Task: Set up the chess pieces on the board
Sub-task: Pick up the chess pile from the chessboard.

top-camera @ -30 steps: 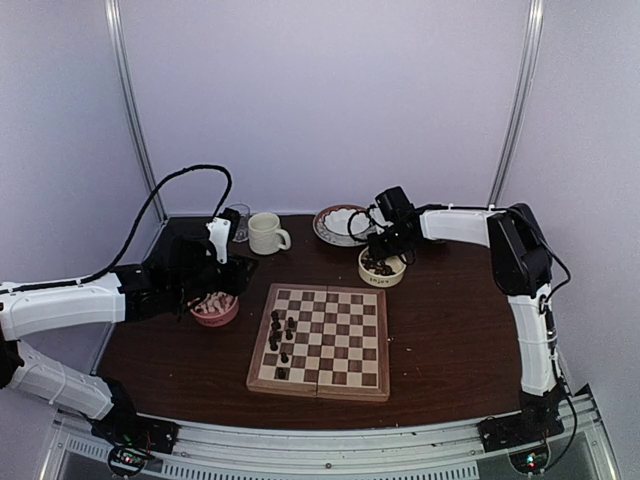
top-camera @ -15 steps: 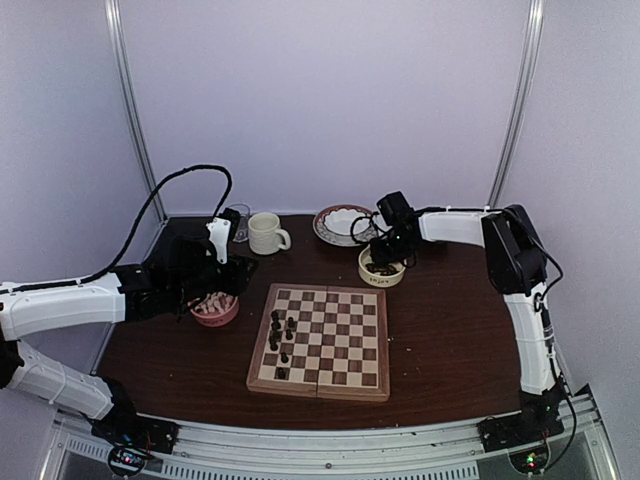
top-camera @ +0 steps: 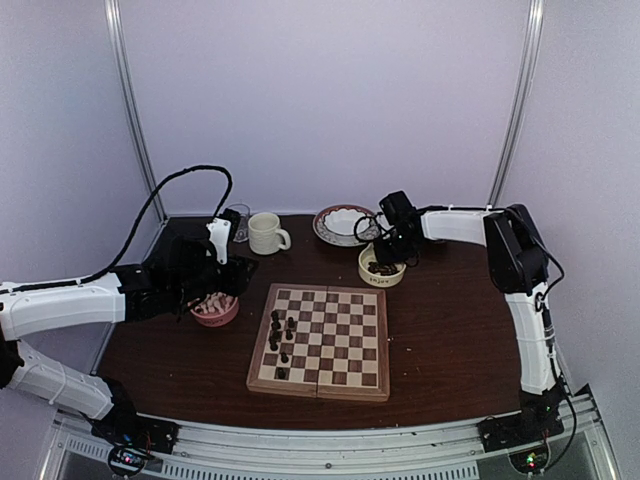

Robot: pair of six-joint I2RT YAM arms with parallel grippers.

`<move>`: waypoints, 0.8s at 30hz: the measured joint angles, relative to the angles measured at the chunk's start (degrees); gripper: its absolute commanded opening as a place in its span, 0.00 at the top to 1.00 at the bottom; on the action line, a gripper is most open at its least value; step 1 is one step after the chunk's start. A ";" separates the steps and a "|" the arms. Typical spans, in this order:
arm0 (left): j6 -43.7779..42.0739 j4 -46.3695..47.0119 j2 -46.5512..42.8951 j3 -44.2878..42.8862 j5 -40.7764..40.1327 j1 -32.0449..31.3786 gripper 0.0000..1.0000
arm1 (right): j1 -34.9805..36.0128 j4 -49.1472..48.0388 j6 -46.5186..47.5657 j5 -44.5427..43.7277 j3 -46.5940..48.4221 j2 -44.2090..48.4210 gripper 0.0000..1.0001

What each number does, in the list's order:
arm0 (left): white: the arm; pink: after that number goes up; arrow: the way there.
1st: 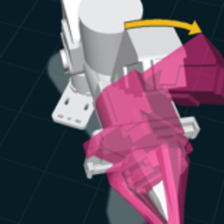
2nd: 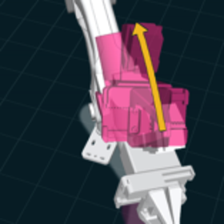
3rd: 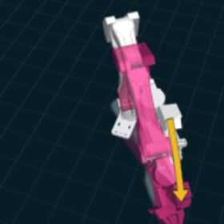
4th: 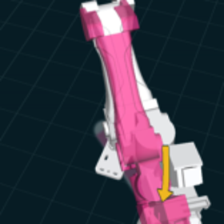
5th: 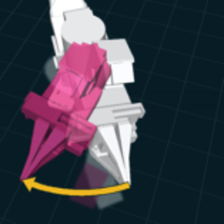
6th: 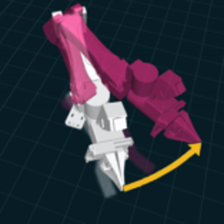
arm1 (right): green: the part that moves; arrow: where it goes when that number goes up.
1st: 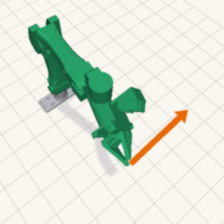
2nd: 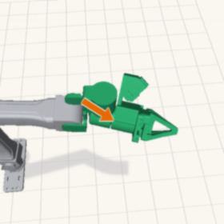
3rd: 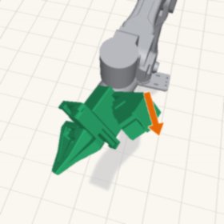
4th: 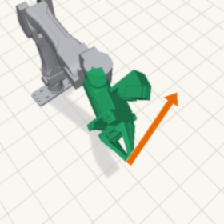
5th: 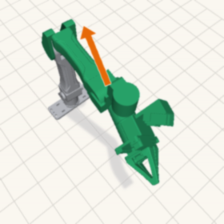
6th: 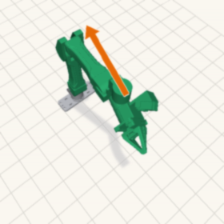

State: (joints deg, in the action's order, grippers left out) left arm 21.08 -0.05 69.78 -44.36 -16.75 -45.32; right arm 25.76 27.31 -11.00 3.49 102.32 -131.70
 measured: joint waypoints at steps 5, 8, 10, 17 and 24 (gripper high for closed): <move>0.00 -0.02 0.00 0.00 0.00 0.00 0.50 | -0.44 0.00 -0.37 -0.09 -0.11 0.02 0.78; 0.00 -0.02 0.00 0.00 0.00 0.00 0.50 | -0.48 -3.45 -0.98 -0.04 -4.04 2.01 0.80; 0.00 -0.02 0.00 0.00 0.00 0.00 0.50 | -0.48 -4.96 -1.20 -0.02 -7.23 4.00 0.80; 0.00 -0.04 0.00 0.00 0.02 0.00 0.50 | -0.48 -10.54 -1.42 -0.55 -16.06 11.47 0.80; 0.00 -0.04 0.00 0.00 0.02 0.00 0.50 | -0.48 -17.25 -1.42 -0.87 -21.46 16.85 0.80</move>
State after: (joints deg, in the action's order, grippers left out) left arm 21.08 -0.10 69.78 -44.36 -16.73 -45.32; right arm 25.28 10.07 -12.43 2.61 80.86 -114.85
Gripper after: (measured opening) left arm 0.500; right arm 0.205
